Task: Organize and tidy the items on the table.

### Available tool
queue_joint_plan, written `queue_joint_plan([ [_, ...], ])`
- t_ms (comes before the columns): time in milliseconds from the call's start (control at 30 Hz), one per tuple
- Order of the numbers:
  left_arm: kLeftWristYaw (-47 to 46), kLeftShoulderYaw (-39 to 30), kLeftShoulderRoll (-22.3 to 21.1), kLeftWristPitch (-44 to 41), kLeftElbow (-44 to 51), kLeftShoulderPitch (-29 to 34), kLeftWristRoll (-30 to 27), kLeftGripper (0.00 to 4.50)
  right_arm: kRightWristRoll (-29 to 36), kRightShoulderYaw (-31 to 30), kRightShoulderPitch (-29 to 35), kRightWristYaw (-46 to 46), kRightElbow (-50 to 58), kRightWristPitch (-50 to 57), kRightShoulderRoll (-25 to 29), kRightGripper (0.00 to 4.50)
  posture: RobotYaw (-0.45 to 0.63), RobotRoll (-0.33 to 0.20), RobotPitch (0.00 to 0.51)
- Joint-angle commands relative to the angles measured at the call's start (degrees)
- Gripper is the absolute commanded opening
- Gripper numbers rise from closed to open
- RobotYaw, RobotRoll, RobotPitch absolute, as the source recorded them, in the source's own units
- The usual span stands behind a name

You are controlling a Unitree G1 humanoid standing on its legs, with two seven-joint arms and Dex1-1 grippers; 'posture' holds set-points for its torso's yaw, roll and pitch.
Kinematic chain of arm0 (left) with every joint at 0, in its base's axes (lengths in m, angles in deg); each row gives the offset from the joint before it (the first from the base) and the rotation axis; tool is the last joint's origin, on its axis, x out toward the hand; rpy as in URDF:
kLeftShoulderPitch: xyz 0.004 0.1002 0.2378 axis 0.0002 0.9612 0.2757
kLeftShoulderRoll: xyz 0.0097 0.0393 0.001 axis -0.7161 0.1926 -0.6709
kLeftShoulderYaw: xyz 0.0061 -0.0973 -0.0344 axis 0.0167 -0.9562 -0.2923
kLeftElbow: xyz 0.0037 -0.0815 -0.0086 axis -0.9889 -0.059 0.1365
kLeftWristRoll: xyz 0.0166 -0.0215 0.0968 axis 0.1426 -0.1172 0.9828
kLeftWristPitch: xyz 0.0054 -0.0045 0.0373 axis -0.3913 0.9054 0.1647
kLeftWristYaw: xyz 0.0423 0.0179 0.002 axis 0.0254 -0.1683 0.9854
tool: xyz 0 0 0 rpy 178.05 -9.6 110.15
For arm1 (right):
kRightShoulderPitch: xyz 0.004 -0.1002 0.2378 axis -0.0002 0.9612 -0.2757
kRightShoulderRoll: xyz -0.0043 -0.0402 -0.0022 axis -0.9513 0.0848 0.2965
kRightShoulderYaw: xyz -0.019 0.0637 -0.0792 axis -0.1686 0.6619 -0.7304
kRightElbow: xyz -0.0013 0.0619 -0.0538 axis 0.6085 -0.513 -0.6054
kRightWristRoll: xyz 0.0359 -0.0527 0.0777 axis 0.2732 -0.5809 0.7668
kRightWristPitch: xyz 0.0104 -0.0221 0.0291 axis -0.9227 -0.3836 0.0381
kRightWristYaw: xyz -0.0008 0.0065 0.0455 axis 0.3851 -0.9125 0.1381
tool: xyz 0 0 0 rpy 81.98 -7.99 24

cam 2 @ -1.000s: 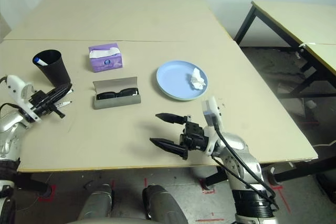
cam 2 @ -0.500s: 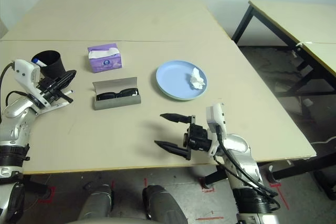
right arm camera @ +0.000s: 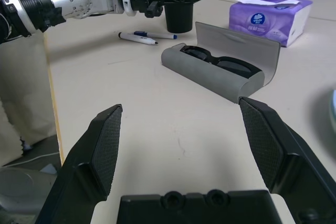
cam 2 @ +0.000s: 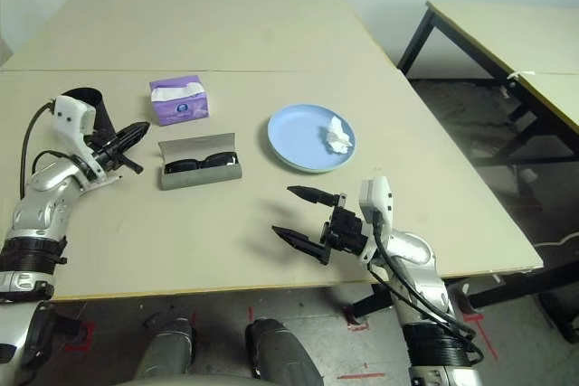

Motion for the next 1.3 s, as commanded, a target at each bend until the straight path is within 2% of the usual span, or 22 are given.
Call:
queue_joint_plan([
  [33, -1.2, 0.8, 0.2, -3.3, -0.7, -1.0, 1.1, 0.01, 0.6, 1.0, 0.4, -1.2, 1.4, 0.5, 0.5, 4.50, -0.12, 0.000, 0.087],
  [400, -0.4, 1.7, 0.0, -9.9, -0.1, -1.6, 1.0, 0.01, 1.7, 0.8, 0.4, -3.4, 4.1, 2.3, 1.2, 4.50, -0.13, 0.000, 0.082],
  [967, 8.0, 5.1, -2.2, -16.3, 8.5, 3.9, 0.9, 0.01, 2.3, 0.1, 0.4, -5.5, 5.9, 3.9, 0.6, 4.50, -0.14, 0.000, 0.095],
  [1200, 4.1, -2.2, -0.9, -16.3, 6.6, 1.0, -3.8, 0.01, 1.5, -0.9, 0.8, -4.4, 5.0, 3.6, 0.7, 4.50, -0.14, 0.000, 0.094],
  [1300, 3.3, -3.1, -1.3, -16.3, 6.5, 0.5, -4.3, 0.01, 1.2, -1.0, 1.3, -3.9, 4.7, 3.4, 1.0, 4.50, -0.14, 0.000, 0.091],
])
